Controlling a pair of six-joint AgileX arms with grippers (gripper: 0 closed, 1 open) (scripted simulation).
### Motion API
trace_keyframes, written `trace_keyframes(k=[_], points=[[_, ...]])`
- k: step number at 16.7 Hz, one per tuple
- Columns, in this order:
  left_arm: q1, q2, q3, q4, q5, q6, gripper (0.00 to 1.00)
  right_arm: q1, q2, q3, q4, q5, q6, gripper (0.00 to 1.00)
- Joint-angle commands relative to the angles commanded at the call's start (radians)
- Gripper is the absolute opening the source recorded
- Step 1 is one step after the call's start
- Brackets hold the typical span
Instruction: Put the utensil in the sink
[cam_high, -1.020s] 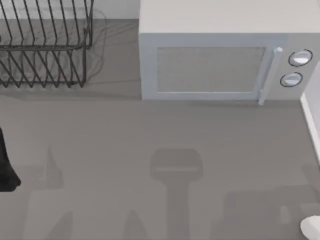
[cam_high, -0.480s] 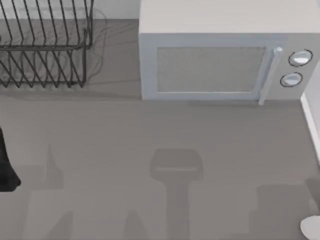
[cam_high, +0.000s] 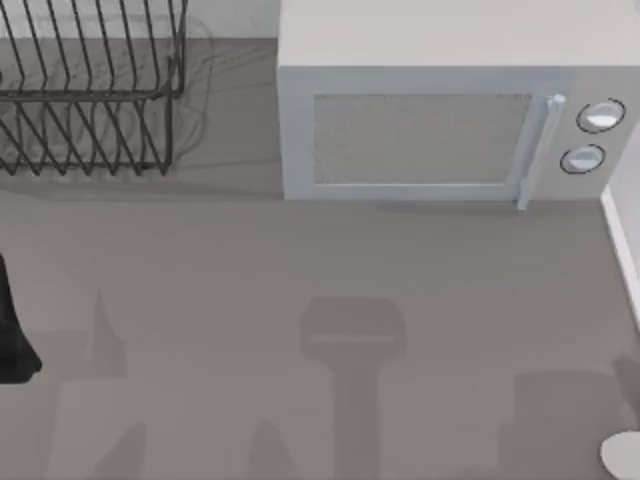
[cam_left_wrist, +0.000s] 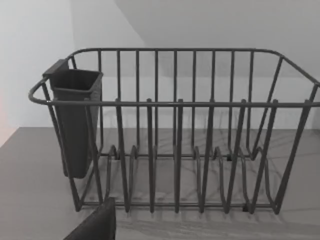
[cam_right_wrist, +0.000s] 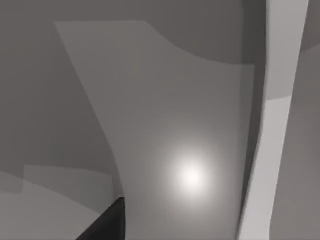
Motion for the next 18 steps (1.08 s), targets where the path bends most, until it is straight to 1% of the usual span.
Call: trace_keyframes(k=[9, 10, 17, 18], points=[[0.0, 0.0, 0.0, 0.0, 0.0, 0.0, 1.0, 0.0, 0.0, 0.0, 0.0, 0.0, 0.0, 0.02], [0.0, 0.0, 0.0, 0.0, 0.0, 0.0, 1.0, 0.0, 0.0, 0.0, 0.0, 0.0, 0.0, 0.0], [0.0, 0.0, 0.0, 0.0, 0.0, 0.0, 1.0, 0.0, 0.0, 0.0, 0.0, 0.0, 0.0, 0.0], [0.0, 0.0, 0.0, 0.0, 0.0, 0.0, 1.0, 0.008, -0.071, 0.044, -0.108, 0.028, 0.046, 0.0]])
